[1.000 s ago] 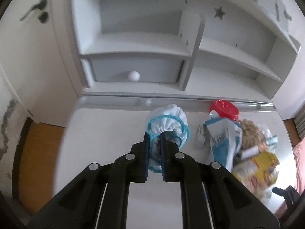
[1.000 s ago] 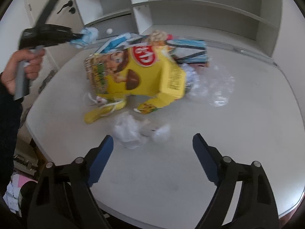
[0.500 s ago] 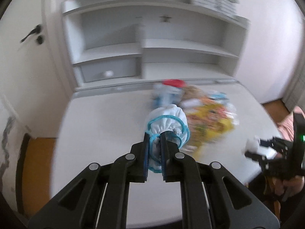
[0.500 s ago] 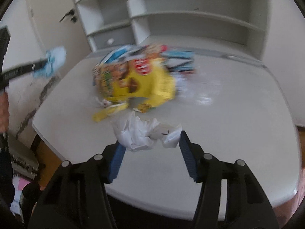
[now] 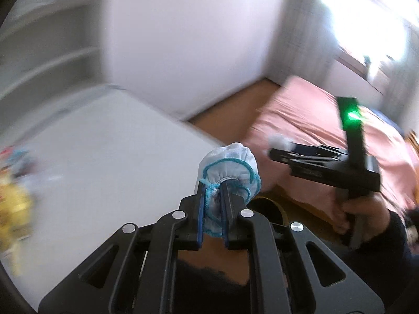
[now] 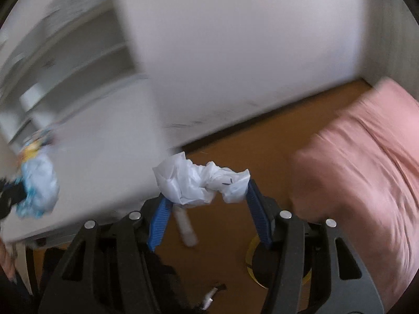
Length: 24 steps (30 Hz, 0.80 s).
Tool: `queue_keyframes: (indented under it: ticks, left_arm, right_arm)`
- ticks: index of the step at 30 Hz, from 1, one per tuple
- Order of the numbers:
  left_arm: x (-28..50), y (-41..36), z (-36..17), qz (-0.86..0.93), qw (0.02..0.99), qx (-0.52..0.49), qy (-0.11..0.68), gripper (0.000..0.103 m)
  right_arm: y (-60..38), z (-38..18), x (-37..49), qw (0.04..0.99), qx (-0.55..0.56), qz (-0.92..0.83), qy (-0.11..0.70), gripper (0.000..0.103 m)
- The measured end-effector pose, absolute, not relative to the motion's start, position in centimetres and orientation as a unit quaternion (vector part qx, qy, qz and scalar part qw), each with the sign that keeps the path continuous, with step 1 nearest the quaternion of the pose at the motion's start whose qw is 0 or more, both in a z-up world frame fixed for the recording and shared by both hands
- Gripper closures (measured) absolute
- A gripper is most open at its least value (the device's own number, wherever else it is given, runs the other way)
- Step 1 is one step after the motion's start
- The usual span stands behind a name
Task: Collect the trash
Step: 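Carry both items to the black bin and open the right tool over it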
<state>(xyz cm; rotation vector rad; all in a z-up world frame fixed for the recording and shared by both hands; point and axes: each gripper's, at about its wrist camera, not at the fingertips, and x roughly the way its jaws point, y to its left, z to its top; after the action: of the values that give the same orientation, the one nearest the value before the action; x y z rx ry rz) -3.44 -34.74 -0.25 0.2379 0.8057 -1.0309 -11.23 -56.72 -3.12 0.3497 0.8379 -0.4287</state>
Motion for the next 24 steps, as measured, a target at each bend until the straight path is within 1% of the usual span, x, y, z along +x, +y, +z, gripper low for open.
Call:
queue_keyframes:
  ticks: [2, 5, 6, 11, 13, 15, 18, 22, 24]
  left_arm:
    - [-4.5, -39.5, -2.6, -0.51, 0.757, 0.12, 0.392, 0.094]
    - [-5.5, -44.5, -6.2, -0.534, 0.725, 0.145, 0.41, 0.094]
    - [-5.8, -46.9, -8.3, -0.54, 0.71, 0.16, 0.424, 0.094]
    - [-5.0, -53.6, -16.7, -0.552, 0.648, 0.188, 0.49, 0.094]
    - [-5.5, -55.6, -18.9, -0.552, 0.634, 0.198, 0.504, 0.094]
    - [-6.5, -57.0, -20.6, -0.552, 0.622, 0.207, 0.516, 0.094]
    - [-7.9, -58.4, -22.4, -0.554, 0.604, 0.214, 0.531, 0.094]
    - [-8.5, -59.6, -23.2, -0.561, 0.594, 0.215, 0.535, 0.093]
    - [-8.7, -60.0, -23.2, -0.566, 0.591, 0.219, 0.532, 0.085]
  right_arm:
    - [-59.7, -5.4, -13.3, 0.856, 0.194, -0.24, 0.415, 0.047]
    - [-63.3, -8.6, -16.3, 0.826, 0.228, -0.273, 0.437, 0.047]
    - [-64.3, -10.0, -17.3, 0.814, 0.241, -0.284, 0.446, 0.047]
    - [-67.7, -15.5, -21.2, 0.762, 0.293, -0.312, 0.486, 0.047]
    - [-68.2, -17.1, -22.1, 0.746, 0.306, -0.317, 0.499, 0.047]
    - [-69.1, -18.5, -23.1, 0.734, 0.32, -0.319, 0.506, 0.047]
    - [-69.4, -19.1, -24.1, 0.729, 0.332, -0.321, 0.506, 0.047]
    - [-69.6, -19.2, -24.6, 0.728, 0.341, -0.321, 0.501, 0.047]
    - [-69.7, -19.0, -24.6, 0.731, 0.341, -0.321, 0.496, 0.046]
